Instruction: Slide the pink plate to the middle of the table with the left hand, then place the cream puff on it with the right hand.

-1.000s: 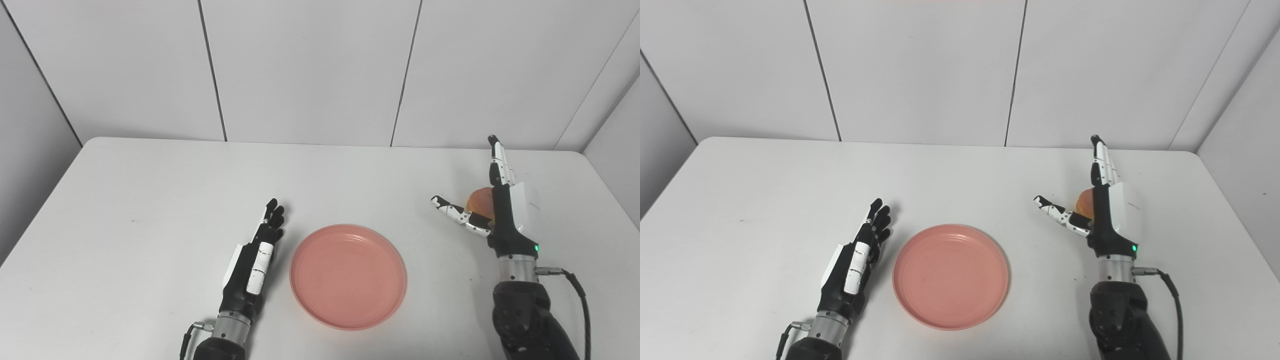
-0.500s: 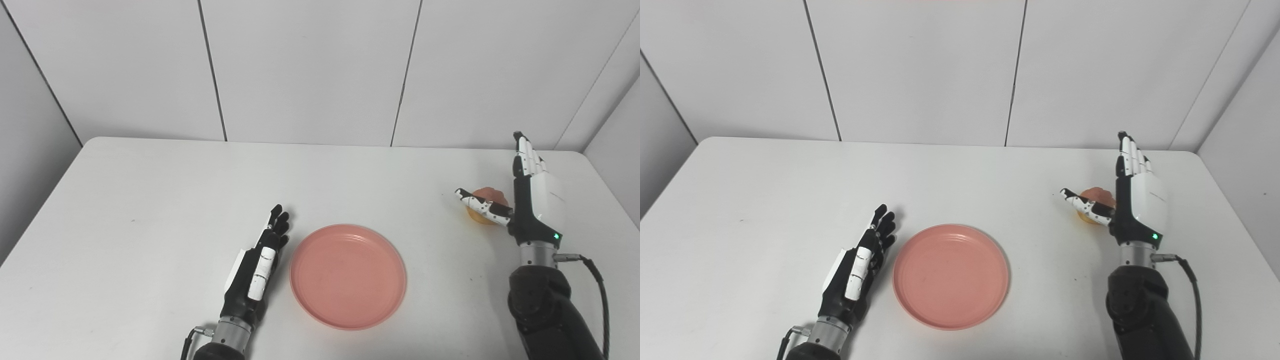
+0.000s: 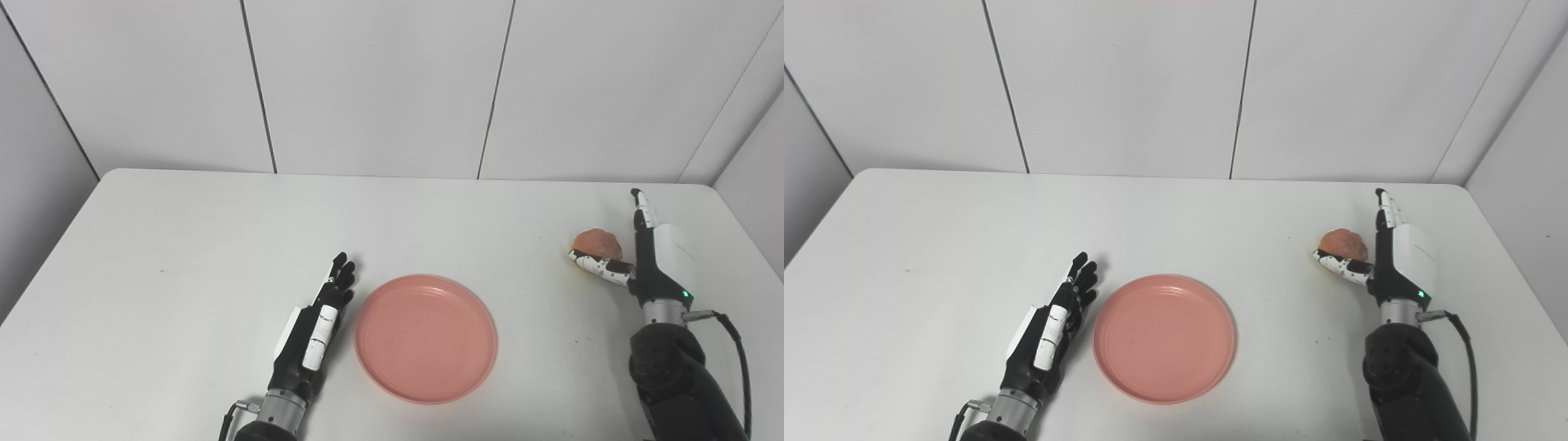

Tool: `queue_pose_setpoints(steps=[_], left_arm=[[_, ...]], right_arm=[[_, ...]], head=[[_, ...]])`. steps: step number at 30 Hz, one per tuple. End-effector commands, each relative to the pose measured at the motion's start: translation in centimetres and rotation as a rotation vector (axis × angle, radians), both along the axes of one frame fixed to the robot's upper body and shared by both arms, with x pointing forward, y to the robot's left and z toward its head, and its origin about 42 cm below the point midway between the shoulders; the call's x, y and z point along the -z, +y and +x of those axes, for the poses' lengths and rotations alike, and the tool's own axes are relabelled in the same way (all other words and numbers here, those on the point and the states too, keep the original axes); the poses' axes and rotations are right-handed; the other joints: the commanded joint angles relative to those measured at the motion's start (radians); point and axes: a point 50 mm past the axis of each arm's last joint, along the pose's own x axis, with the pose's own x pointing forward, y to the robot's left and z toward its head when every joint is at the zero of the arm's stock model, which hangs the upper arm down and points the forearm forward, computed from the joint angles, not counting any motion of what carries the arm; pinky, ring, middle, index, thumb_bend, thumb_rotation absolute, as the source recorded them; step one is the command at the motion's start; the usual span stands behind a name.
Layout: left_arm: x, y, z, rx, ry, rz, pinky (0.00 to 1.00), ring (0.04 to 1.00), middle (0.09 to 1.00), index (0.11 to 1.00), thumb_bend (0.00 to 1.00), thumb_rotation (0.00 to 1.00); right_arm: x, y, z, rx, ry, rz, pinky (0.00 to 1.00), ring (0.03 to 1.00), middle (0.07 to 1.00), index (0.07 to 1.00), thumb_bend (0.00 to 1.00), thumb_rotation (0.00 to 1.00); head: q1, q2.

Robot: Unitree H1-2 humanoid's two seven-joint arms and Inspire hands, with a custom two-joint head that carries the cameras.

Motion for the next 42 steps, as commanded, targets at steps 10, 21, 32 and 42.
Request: queue_pose_setpoints(steps=[10,21,32,42], left_arm=[[0.5,0.3,-0.8,0.007,0.011,-0.003,1.0,1.0,1.0,1.0,0.63,1.0],[0.3,-0.1,-0.7,0.015,0.019,-0.002,1.0,1.0,1.0,1.0,0.66,1.0],[0.2,-0.3,-0.7,0.011,0.019,-0.008,1.0,1.0,1.0,1.0,0.64,1.0],[0.3,-0.6,-0.6,0.017,0.009,0.0,1.0,1.0,1.0,1.0,0.67,1.0]], right_arm=[[-2.4,-0.4,1.9,-0.011,0.007,-0.018,0.77,0.86,0.902,0.9,0.72,0.25],[-2.5,-0.7,1.6,-0.015,-0.042,0.03,0.3,0.407,0.524,0.667,0.54,0.0],[-2.9,-0.6,1.0,0.03,-0.16,0.053,0.37,0.453,0.453,0.531,0.51,0.0],[-3.1,-0.6,0.6,0.005,-0.364,0.054,0.29,0.394,0.502,0.519,0.51,0.0]], head=[[0.006,0.004],[0.015,0.004],[0.022,0.006],[0.043,0.008]])
